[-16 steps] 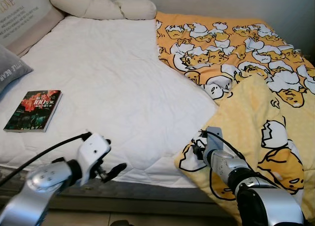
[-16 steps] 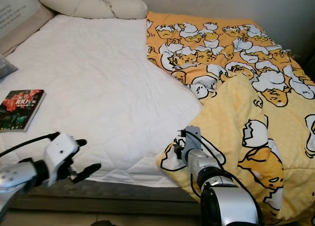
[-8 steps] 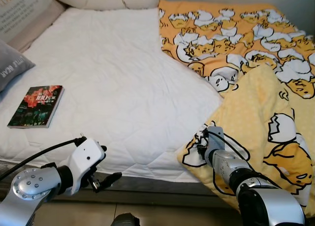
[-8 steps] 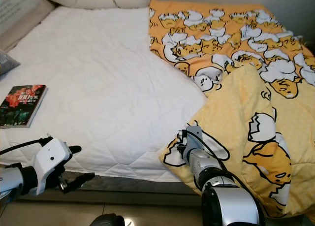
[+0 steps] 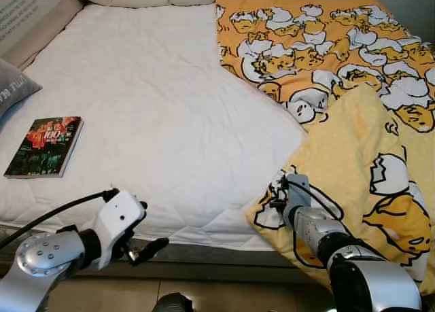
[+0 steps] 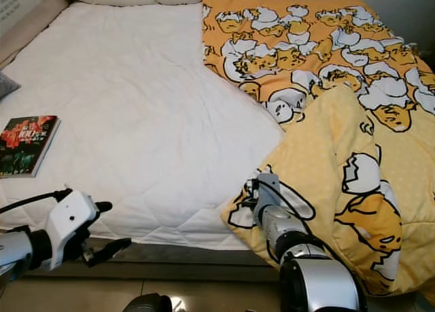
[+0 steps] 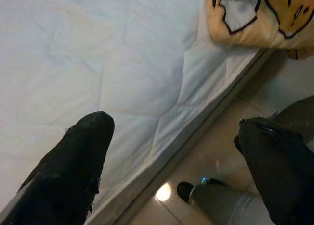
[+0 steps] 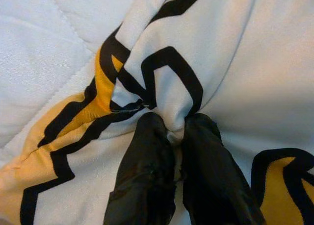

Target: Clean up the room

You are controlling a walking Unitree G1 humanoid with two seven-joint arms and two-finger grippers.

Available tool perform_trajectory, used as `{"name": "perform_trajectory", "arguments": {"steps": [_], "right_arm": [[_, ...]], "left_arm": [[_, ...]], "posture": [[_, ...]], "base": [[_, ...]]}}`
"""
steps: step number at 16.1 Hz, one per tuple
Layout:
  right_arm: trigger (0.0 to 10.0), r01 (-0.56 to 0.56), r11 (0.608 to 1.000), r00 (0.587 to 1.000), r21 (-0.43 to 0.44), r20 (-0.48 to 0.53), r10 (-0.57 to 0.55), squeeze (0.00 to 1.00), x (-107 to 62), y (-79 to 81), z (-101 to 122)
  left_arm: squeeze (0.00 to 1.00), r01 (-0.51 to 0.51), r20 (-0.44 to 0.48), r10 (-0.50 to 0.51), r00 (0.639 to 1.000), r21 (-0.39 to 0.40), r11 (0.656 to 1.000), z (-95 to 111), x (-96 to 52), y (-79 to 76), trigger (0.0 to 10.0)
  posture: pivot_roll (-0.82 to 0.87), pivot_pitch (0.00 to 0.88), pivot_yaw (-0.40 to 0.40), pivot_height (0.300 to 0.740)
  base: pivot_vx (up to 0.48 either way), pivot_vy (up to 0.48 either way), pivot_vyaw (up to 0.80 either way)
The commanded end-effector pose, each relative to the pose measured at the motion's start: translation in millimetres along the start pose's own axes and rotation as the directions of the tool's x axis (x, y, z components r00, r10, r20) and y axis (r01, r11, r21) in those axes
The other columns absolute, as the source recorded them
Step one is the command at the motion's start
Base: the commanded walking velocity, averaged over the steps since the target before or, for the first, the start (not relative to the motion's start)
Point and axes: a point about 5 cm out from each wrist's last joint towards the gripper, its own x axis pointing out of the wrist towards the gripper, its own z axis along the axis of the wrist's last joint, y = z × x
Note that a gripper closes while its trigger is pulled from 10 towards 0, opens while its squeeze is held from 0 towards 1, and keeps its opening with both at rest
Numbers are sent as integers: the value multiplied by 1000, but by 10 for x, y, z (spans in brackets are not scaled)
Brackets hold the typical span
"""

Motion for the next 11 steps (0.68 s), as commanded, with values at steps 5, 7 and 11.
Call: {"name": "perform_trajectory", "arguments": {"steps": [5, 7, 11], "right_arm": [[0, -382, 910, 924, -163, -35, 381, 0, -70, 44, -188], [0, -656, 696, 753, -292, -190, 630, 0, -221, 71, -498], [0, -890, 346, 455, -298, -506, 733, 0, -691, 61, -1207]], "left_arm": [[388, 50, 31, -50, 998, 7, 999, 67, 134, 11, 10000], [384, 76, 31, -77, 997, 8, 997, 67, 151, -2, 10000], [384, 85, 43, -86, 995, 12, 996, 103, 192, 6, 10000]], "posture": [[198, 54, 42, 740], [182, 51, 48, 740], [176, 48, 48, 740]], "base": [[0, 0, 0], [0, 0, 0], [0, 0, 0]]}}
